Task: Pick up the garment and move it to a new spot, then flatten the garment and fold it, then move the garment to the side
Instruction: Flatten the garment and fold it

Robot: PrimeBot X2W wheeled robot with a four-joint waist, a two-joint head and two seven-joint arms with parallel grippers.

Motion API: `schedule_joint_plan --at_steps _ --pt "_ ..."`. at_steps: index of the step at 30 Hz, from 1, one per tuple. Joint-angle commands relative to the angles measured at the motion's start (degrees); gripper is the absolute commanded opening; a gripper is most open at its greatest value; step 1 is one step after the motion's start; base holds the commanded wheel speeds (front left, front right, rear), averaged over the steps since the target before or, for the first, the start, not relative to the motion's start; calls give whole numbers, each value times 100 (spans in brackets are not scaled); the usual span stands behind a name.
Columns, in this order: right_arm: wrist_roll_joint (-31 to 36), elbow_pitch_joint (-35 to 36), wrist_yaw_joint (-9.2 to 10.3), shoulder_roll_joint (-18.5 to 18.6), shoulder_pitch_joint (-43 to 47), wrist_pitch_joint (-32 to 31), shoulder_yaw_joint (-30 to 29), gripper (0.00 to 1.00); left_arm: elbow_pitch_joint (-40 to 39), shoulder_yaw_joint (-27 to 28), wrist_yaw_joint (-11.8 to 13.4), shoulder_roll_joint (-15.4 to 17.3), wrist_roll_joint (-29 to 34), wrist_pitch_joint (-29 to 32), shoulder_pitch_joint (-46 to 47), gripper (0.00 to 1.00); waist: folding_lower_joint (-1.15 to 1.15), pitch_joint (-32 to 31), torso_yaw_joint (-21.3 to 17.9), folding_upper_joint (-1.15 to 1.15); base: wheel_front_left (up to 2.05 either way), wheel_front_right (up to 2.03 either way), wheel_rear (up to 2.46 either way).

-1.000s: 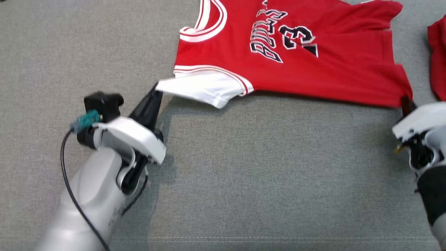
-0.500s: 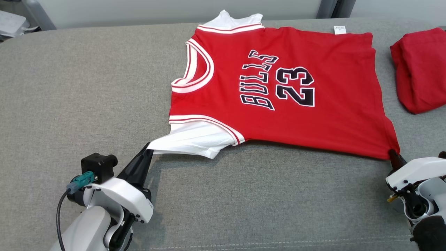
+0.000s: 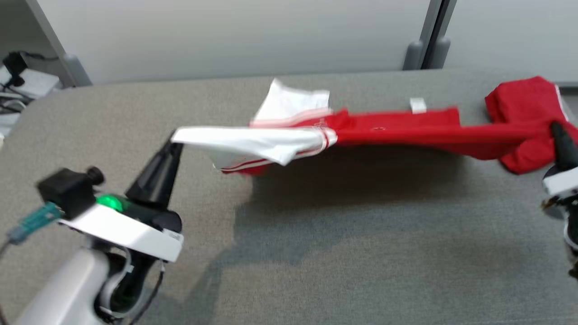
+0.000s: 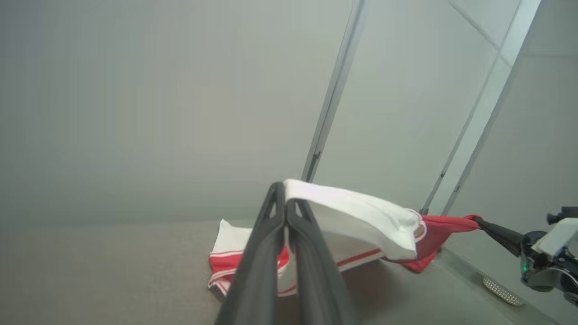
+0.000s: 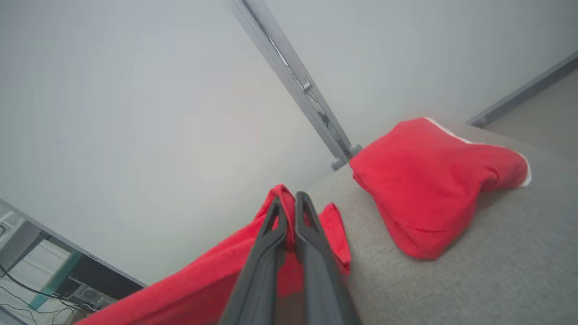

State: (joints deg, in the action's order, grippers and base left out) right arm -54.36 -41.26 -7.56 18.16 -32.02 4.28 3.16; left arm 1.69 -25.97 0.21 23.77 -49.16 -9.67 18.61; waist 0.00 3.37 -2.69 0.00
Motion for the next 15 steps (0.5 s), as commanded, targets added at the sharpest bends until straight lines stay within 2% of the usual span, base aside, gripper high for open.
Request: schedule_joint_plan --at_steps 1,5,9,12,15 --pt "-135 453 8 220 -27 -3 -86 0 -621 463 164 330 -166 107 140 0 0 -382 -54 0 0 0 0" --pt "-335 1616 8 404 6 -385 -546 0 -2115 948 600 610 -540 594 303 0 0 -717 -122 0 0 0 0" --pt "-250 3012 8 495 113 -924 -1128 0 -3207 1393 997 660 -971 973 730 0 0 -911 -147 0 0 0 0" --pt "-43 3984 8 323 157 -1423 -1661 0 -3553 1591 1339 611 -1359 1322 1078 0 0 -918 -145 0 0 0 0" --pt "298 4440 8 -112 155 -2071 -1939 0 -3323 1494 1611 637 -1578 1747 1262 0 0 -824 -120 0 0 0 0"
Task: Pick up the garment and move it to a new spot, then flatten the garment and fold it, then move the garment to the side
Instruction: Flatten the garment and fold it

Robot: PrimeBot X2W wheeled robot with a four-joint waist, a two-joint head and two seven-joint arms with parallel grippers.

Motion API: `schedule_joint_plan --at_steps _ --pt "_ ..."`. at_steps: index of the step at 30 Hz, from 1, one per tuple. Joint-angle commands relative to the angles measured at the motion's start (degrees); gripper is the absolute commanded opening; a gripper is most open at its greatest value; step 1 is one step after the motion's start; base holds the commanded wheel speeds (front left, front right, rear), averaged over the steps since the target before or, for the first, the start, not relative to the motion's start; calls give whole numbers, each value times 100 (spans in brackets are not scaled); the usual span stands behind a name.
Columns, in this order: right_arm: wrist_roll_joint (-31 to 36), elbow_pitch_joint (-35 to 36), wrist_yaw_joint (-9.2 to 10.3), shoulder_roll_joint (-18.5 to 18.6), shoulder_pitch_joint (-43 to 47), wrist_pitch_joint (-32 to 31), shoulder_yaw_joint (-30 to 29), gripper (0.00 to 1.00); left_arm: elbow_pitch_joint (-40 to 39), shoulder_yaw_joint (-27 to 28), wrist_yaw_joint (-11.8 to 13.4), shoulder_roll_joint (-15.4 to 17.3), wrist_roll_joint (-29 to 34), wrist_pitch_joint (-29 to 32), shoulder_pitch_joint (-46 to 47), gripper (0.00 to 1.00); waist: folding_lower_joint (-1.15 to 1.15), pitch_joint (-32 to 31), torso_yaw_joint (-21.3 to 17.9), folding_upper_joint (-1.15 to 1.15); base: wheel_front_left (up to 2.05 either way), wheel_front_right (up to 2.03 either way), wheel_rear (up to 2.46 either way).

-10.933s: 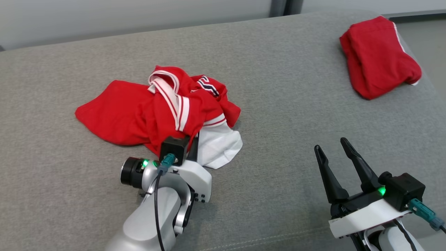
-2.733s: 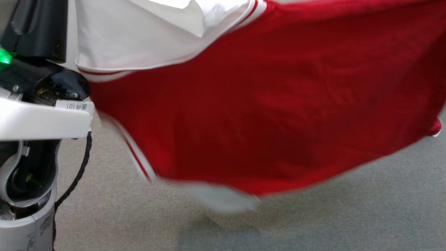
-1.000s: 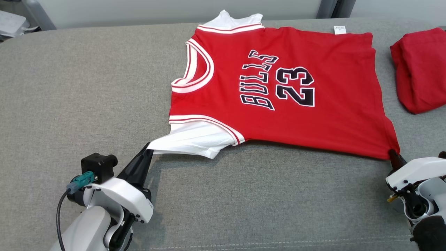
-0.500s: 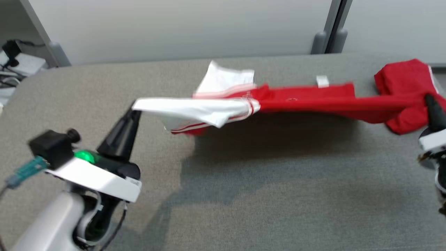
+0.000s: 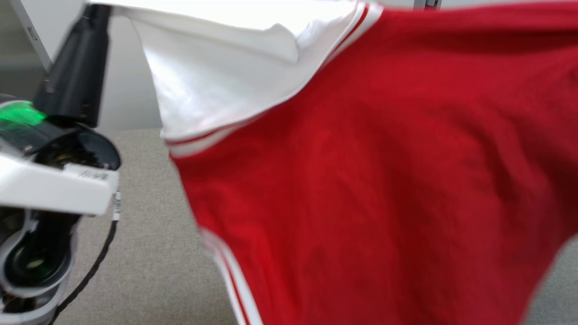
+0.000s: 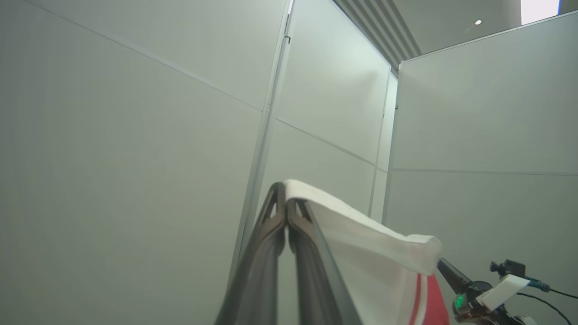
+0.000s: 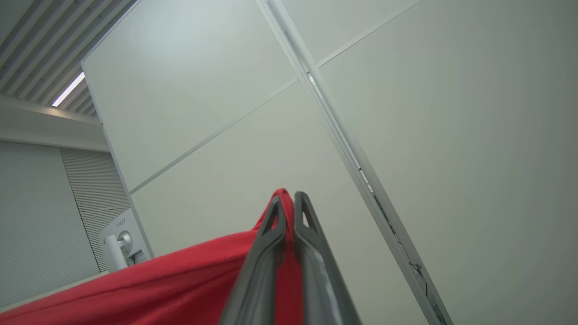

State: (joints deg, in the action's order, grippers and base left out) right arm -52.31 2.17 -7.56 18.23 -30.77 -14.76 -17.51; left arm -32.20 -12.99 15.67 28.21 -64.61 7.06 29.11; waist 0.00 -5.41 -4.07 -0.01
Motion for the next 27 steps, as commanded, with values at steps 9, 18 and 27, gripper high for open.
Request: schedule_joint_plan --at_steps 9,18,27 --pt "2109 -2120 8 -1050 -1297 -1095 473 0 2938 -762 -322 -121 469 233 1276 0 0 709 274 1 0 0 0" --pt "4385 -5483 8 -885 -4854 1948 816 0 7051 -1258 -1550 -1296 1779 -1756 4675 0 0 1139 818 1 0 0 0" --pt "5396 -7256 8 -436 -4685 2587 371 0 8537 -1885 -2305 -1832 1546 -1936 4345 0 0 2360 855 1 0 0 0"
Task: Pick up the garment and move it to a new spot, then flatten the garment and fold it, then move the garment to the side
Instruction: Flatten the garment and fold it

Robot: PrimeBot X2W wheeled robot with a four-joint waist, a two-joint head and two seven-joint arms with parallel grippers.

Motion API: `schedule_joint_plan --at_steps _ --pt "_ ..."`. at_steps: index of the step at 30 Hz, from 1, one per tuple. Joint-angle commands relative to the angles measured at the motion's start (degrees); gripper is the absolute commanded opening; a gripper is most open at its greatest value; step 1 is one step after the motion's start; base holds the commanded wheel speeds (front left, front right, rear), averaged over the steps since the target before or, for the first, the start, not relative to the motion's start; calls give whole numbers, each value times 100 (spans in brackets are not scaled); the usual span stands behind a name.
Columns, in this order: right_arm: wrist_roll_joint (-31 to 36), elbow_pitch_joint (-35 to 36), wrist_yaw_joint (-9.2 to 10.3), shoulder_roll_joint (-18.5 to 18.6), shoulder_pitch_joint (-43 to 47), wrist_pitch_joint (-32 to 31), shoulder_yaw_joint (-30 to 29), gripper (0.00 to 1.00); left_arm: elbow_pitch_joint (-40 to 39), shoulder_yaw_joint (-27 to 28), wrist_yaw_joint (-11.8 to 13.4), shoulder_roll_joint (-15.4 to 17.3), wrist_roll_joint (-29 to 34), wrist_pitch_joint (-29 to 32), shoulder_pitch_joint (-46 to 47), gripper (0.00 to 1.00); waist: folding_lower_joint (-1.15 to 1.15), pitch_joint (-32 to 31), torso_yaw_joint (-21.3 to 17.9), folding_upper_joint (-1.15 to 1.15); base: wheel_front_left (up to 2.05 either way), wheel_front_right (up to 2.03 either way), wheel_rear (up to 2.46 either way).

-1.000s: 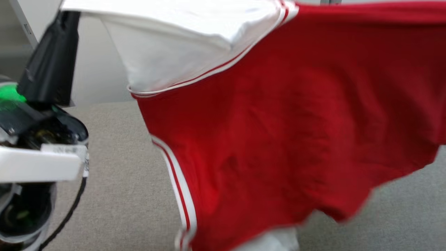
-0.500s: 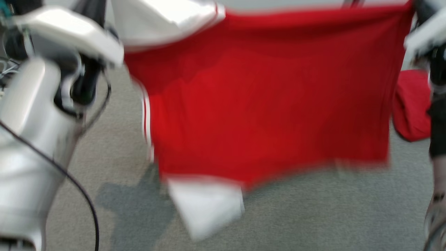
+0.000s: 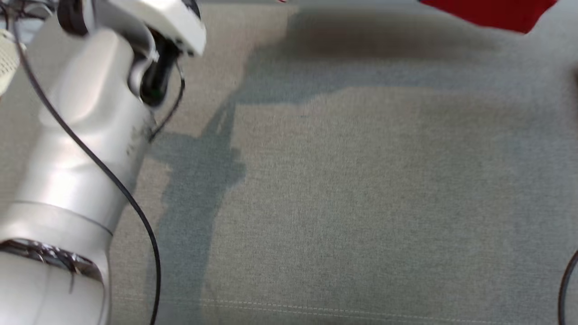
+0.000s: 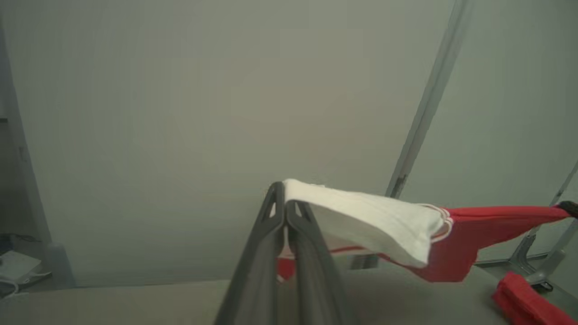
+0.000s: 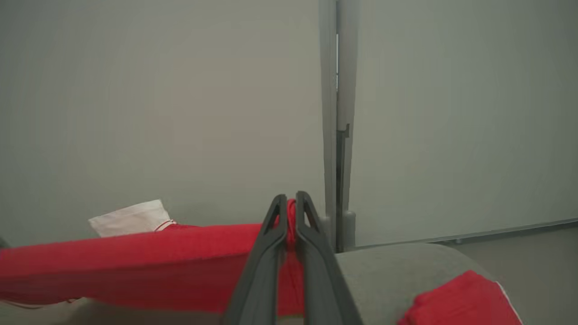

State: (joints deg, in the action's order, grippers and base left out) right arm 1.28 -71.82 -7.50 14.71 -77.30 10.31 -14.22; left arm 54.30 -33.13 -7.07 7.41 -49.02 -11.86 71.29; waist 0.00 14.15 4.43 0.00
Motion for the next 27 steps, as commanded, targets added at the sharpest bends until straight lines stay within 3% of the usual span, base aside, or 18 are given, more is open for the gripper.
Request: schedule_joint_plan --at_steps 1,8,11,20,27 --pt "83 76 1 -112 79 112 18 0 -85 13 -35 192 -58 -57 -4 0 0 554 -17 0 0 0 0" --pt "5 -86 1 -500 912 415 78 0 -622 -665 -40 345 -584 -255 -1022 0 0 1102 -251 0 0 0 0" --pt "-334 -52 1 -598 1432 460 175 0 -1139 -906 -41 719 -640 -306 -1592 0 0 990 -316 0 0 0 0" --pt "-1010 165 1 -460 2387 467 638 0 -2161 -727 -34 1329 -283 -312 -2823 0 0 659 -315 0 0 0 0" --pt "-1852 483 1 -270 3011 277 1084 0 -3301 -766 359 1754 -334 -173 -3862 0 0 363 -325 0 0 0 0"
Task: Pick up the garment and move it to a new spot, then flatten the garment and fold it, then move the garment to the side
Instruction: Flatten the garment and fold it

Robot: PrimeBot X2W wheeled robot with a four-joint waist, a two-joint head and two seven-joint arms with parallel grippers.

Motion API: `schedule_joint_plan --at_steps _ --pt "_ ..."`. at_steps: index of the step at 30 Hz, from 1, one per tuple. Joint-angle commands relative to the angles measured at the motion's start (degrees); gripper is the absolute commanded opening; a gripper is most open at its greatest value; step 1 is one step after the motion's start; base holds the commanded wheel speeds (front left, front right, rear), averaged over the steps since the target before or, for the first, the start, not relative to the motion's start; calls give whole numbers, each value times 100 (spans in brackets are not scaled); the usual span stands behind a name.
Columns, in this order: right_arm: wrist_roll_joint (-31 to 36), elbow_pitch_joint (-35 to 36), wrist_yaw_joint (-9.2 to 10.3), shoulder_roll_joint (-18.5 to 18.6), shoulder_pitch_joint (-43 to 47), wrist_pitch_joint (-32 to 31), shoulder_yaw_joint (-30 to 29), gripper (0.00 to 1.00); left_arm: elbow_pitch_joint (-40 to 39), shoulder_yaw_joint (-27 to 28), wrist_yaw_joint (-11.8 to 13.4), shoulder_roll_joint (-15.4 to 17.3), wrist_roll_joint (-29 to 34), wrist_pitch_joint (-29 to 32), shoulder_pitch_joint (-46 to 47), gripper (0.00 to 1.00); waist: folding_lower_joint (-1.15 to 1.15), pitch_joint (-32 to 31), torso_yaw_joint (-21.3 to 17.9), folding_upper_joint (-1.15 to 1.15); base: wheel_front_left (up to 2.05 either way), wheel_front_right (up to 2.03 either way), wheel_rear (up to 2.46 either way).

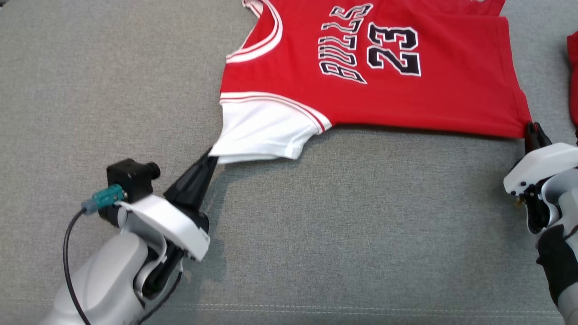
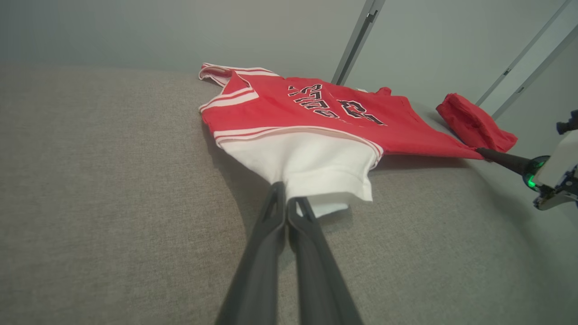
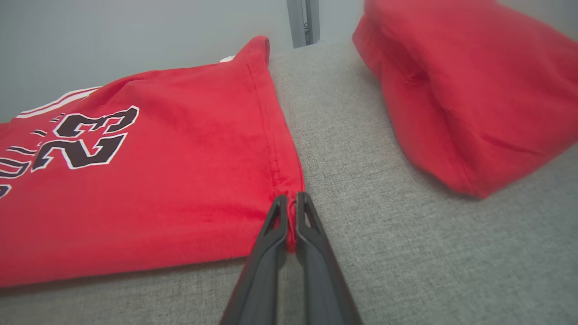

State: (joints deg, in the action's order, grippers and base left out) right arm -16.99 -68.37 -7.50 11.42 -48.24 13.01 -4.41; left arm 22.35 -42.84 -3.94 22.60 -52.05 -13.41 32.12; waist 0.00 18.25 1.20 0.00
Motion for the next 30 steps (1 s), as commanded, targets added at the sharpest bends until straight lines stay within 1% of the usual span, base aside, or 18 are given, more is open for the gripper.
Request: schedule_joint_plan --at_steps 1,5,8,13,18,21,25,28,30 --pt "-142 196 1 105 190 -74 173 0 -310 177 130 313 -25 46 -77 0 0 -85 -2 0 0 0 0" --pt "-554 384 1 310 565 -534 453 0 -1057 85 539 639 53 280 -554 0 0 -265 -5 0 0 0 0" --pt "-851 568 1 446 885 -847 616 0 -1457 3 834 858 143 430 -869 0 0 -412 -10 0 0 0 0" --pt "-1169 783 1 646 1381 -1162 786 0 -1932 -112 1207 1057 132 653 -1354 0 0 -564 -40 0 0 0 0" --pt "-1368 878 1 708 1710 -1259 819 0 -2048 -309 1342 1099 161 843 -1598 0 0 -621 -29 0 0 0 0" --pt "-1420 906 1 709 1842 -1261 825 0 -1996 -395 1395 1035 193 853 -1670 0 0 -654 -16 0 0 0 0" --pt "-1441 894 1 679 1970 -1268 844 0 -1764 -475 1488 873 235 779 -1747 0 0 -698 -14 0 0 0 0" --pt "-1388 834 1 658 2015 -1240 851 0 -1472 -521 1503 698 180 756 -1794 0 0 -728 -15 0 0 0 0" --pt "-1361 787 1 634 2023 -1219 841 4 -1271 -552 1485 593 150 743 -1801 0 0 -756 -20 0 0 0 0"
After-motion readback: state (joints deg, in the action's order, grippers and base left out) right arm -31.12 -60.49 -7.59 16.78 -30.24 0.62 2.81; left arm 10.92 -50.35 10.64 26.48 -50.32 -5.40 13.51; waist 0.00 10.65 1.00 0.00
